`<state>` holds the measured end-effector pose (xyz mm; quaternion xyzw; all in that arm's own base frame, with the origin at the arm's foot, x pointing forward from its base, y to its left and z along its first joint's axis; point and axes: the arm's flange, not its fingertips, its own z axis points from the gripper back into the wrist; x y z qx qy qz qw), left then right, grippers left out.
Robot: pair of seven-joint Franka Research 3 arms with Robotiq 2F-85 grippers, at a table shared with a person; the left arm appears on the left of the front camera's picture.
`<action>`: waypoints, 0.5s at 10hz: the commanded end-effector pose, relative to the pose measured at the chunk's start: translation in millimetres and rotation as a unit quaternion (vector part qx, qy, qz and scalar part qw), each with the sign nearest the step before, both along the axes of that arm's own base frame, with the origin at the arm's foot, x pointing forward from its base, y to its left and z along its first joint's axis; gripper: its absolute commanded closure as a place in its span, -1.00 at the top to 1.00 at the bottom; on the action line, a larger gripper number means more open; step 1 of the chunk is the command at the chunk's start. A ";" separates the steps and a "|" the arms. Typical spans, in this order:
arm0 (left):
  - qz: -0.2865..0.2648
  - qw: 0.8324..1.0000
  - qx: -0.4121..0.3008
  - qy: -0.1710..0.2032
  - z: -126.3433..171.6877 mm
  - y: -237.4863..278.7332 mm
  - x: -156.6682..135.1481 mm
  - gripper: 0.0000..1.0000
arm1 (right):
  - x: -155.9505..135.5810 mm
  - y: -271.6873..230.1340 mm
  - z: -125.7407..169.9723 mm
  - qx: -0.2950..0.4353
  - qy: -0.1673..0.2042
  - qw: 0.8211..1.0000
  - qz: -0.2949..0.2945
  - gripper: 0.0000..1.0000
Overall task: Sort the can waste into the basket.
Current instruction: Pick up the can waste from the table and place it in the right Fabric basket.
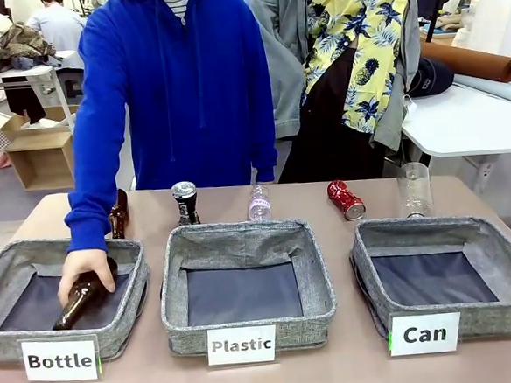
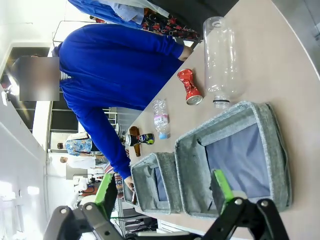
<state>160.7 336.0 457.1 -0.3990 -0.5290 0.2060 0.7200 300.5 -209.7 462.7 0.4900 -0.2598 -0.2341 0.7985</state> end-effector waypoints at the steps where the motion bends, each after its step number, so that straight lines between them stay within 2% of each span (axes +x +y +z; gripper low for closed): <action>1: -0.025 0.999 0.022 -0.007 11.5 -15.4 12.6 1.00 | 2.3 -0.5 -1.4 0.001 -0.021 1.000 0.001 1.00; 3: -0.088 0.993 0.083 0.006 28.4 -59.2 52.9 1.00 | 2.3 -0.5 -1.4 0.001 -0.021 1.000 0.001 1.00; 5: -0.176 0.972 0.150 0.028 38.6 -110.3 100.4 1.00 | 2.3 -0.5 -1.4 0.001 -0.021 1.000 0.001 1.00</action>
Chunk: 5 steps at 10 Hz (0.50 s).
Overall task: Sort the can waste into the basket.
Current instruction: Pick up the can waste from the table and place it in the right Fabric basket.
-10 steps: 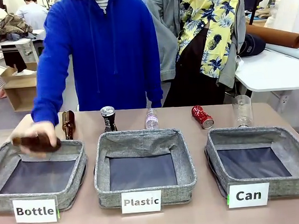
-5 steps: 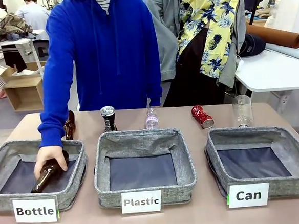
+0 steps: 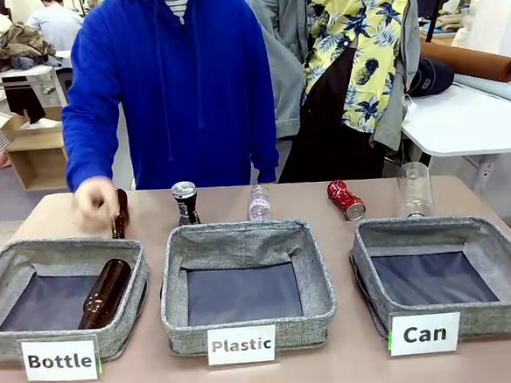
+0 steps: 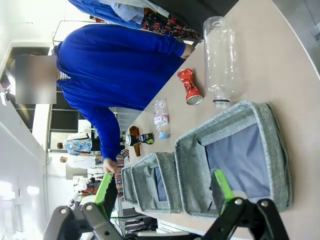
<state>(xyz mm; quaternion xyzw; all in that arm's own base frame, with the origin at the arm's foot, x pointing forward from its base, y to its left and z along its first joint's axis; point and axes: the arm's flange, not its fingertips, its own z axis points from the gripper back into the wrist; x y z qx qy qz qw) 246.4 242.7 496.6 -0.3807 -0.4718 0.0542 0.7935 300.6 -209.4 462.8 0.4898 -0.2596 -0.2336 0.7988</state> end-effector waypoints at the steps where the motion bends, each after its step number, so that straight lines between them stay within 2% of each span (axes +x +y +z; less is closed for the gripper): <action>1: -0.091 0.993 0.070 0.010 -1.0 -44.2 38.1 1.00 | 2.1 -0.8 -1.5 0.002 -0.021 1.000 0.001 1.00; 2: -0.112 0.988 0.108 0.018 -6.5 -71.7 61.6 1.00 | 2.1 -0.8 -1.5 0.002 -0.021 1.000 0.001 1.00; 4: -0.216 0.962 0.160 0.053 -23.6 -130.0 103.0 1.00 | 2.1 -0.8 -1.5 0.002 -0.021 1.000 0.001 1.00; 5: -0.260 0.948 0.175 0.059 -32.8 -157.1 119.5 1.00 | 2.1 -0.8 -1.5 0.002 -0.021 1.000 0.001 1.00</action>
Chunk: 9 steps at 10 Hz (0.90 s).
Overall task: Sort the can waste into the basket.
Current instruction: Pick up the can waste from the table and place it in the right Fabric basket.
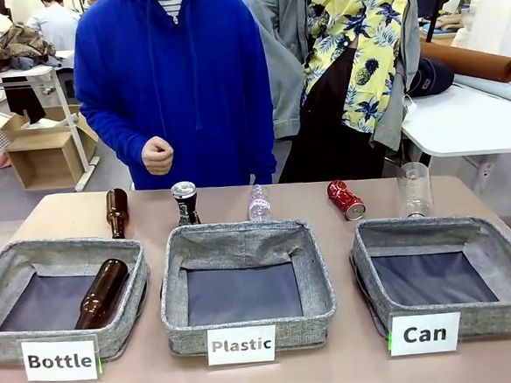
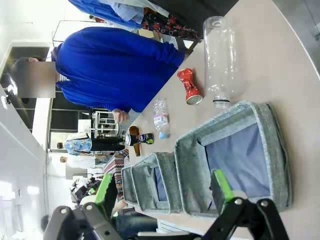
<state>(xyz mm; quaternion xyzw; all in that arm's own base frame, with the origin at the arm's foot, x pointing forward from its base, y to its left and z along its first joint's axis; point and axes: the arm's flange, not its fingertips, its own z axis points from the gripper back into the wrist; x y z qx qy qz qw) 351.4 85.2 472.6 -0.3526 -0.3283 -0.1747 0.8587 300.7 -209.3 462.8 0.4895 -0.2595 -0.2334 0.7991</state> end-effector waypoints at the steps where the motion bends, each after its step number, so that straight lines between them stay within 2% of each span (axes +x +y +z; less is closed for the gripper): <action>1: -0.068 0.997 0.021 -0.017 -17.9 -22.6 29.7 1.00 | 2.1 -1.0 -1.6 0.002 -0.021 1.000 0.001 1.00; 2: -0.005 0.998 0.034 0.047 -19.6 -31.2 42.2 1.00 | 2.1 -1.0 -1.6 0.002 -0.021 1.000 0.001 1.00; 3: -0.042 0.999 0.014 0.005 -12.8 -26.9 14.3 1.00 | 2.1 -1.0 -1.6 0.002 -0.021 1.000 0.001 1.00; 6: -0.042 0.999 0.014 0.005 -12.8 -26.9 14.3 1.00 | 2.1 -1.0 -1.6 0.002 -0.021 1.000 0.001 1.00; 7: -0.038 0.999 0.018 0.010 -16.6 -31.3 24.0 1.00 | 2.1 -1.0 -1.6 0.002 -0.021 1.000 0.001 1.00; 8: -0.053 0.997 0.031 0.038 -23.8 -29.4 52.8 1.00 | 2.1 -1.0 -1.6 0.002 -0.021 1.000 0.001 1.00; 9: -0.096 0.994 0.043 0.040 -36.2 -32.3 76.2 1.00 | 2.1 -1.0 -1.6 0.002 -0.021 1.000 0.001 1.00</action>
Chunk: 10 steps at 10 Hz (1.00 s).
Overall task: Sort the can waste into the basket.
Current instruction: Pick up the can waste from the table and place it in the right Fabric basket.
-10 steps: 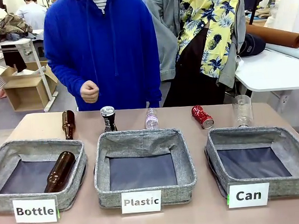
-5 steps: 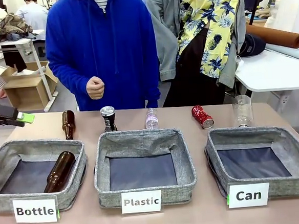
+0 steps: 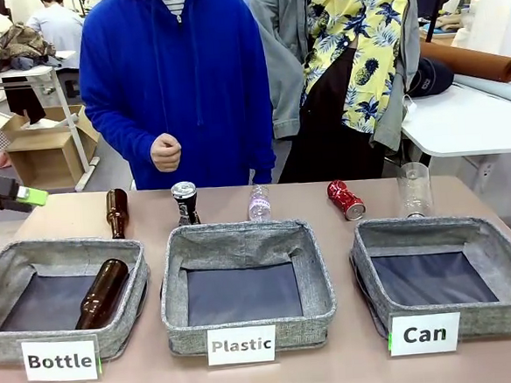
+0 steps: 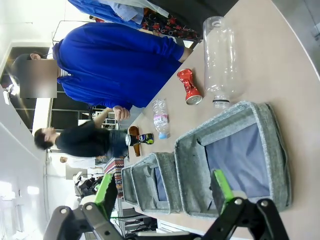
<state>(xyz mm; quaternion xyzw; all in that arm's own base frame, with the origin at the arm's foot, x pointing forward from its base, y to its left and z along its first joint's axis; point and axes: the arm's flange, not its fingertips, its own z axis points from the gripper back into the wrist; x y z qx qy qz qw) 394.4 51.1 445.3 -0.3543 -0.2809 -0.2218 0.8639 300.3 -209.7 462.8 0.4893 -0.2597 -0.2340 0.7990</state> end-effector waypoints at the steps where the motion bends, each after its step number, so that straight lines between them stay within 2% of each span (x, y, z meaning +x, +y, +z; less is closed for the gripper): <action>1: -0.093 0.995 0.028 -0.018 -22.8 -4.1 50.4 1.00 | 2.4 -0.5 -1.5 0.002 -0.021 1.000 0.001 1.00; 3: -0.177 0.980 0.037 -0.086 -48.7 -16.2 79.6 1.00 | 2.4 -0.5 -1.5 0.002 -0.021 1.000 0.001 1.00; 5: -0.233 0.961 -0.003 -0.151 -84.1 -29.0 105.3 1.00 | 2.4 -0.5 -1.5 0.002 -0.021 1.000 0.001 1.00; 7: -0.260 0.946 -0.027 -0.192 -98.6 -42.5 121.5 1.00 | 2.4 -0.5 -1.5 0.002 -0.021 1.000 0.001 1.00; 9: -0.259 0.939 -0.048 -0.223 -105.7 -62.5 134.0 1.00 | 2.4 -0.5 -1.5 0.002 -0.021 1.000 0.001 1.00; 10: -0.266 0.933 -0.031 -0.241 -112.4 -78.5 143.3 1.00 | 2.4 -0.5 -1.5 0.002 -0.021 1.000 0.001 1.00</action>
